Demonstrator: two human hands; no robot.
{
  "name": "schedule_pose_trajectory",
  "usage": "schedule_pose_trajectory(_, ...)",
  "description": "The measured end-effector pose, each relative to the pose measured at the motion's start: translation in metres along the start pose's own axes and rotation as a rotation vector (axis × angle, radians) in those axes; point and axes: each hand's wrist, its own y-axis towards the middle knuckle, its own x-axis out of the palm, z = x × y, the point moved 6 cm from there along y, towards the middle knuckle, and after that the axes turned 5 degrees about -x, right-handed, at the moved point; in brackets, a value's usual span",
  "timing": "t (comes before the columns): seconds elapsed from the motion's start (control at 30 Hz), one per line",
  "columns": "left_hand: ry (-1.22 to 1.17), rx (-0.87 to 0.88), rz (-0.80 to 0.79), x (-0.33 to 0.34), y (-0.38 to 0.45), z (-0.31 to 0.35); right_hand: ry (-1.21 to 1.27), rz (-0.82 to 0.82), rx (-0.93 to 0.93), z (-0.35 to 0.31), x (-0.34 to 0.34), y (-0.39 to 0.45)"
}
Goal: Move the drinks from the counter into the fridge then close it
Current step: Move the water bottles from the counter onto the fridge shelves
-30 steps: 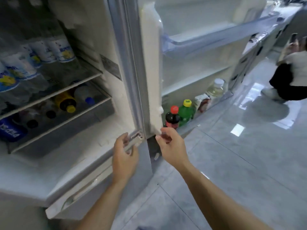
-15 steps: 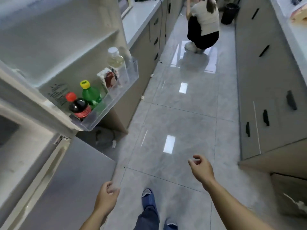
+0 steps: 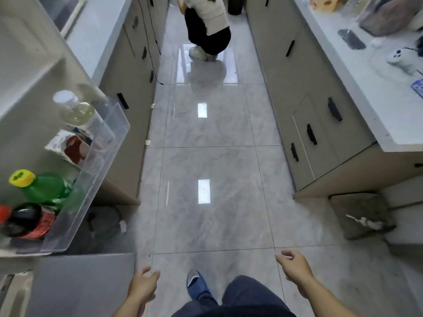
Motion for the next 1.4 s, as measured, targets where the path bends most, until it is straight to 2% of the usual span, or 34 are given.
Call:
schedule_pose_trajectory(0.23, 0.004, 0.139, -0.129, 0.062, 0.006, 0.14, 0.006, 0.05, 0.151, 0.019, -0.01, 0.022)
schedule_pose_trajectory(0.43, 0.015, 0.225, -0.175, 0.109, 0.025, 0.24, 0.01, 0.04, 0.216, -0.011, -0.027, 0.082)
schedule_pose_trajectory(0.63, 0.039, 0.136, -0.034, 0.114, 0.042, 0.282, -0.015, -0.044, 0.166, -0.115, -0.057, 0.163)
schedule_pose_trajectory(0.83, -0.036, 0.022, 0.1, 0.117, 0.051, 0.307, 0.007, -0.132, -0.065, -0.269, -0.074, 0.237)
schedule_pose_trajectory(1.0, -0.134, -0.072, 0.157, 0.122, 0.076, 0.323, -0.02, -0.215, -0.202, -0.375, -0.059, 0.277)
schedule_pose_trajectory(1.2, -0.155, -0.15, 0.206, 0.13, 0.105, 0.347, -0.116, -0.291, -0.249, -0.453, -0.027, 0.32)
schedule_pose_trajectory(1.4, -0.217, -0.184, 0.182, 0.127, 0.122, 0.427, -0.243, -0.269, -0.22, -0.507, -0.02, 0.367)
